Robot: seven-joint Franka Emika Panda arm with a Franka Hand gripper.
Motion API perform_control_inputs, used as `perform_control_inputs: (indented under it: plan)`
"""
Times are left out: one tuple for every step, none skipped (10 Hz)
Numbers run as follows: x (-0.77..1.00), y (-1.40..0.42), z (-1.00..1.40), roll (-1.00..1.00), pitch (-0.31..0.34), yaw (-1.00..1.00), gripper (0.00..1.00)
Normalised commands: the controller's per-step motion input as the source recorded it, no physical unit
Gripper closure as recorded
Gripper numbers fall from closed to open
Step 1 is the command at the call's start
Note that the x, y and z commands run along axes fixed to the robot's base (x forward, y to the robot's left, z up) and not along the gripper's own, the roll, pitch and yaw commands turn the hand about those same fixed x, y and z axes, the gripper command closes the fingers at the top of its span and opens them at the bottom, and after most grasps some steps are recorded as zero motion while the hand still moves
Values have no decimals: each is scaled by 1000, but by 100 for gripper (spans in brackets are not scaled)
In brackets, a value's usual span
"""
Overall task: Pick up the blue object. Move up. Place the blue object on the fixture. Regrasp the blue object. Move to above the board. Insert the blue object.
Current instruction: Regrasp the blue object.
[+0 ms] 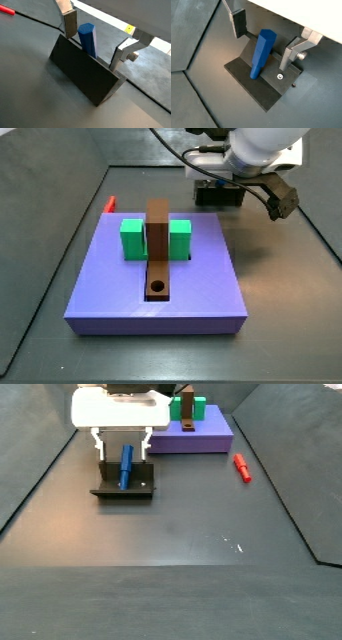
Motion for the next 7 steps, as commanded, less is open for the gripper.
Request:
perform_control_inputs:
  plan:
    - [-3, 0, -29, 66, 0, 0, 0]
    - [0, 0, 0, 0, 0, 0, 0]
    - [0, 0, 0, 0, 0, 0, 100]
    - [0, 0, 0, 0, 0, 0, 100]
    - [0, 0, 0, 0, 0, 0, 100]
    - [0, 0, 0, 0, 0, 0, 100]
    - [0, 0, 0, 0, 0, 0, 100]
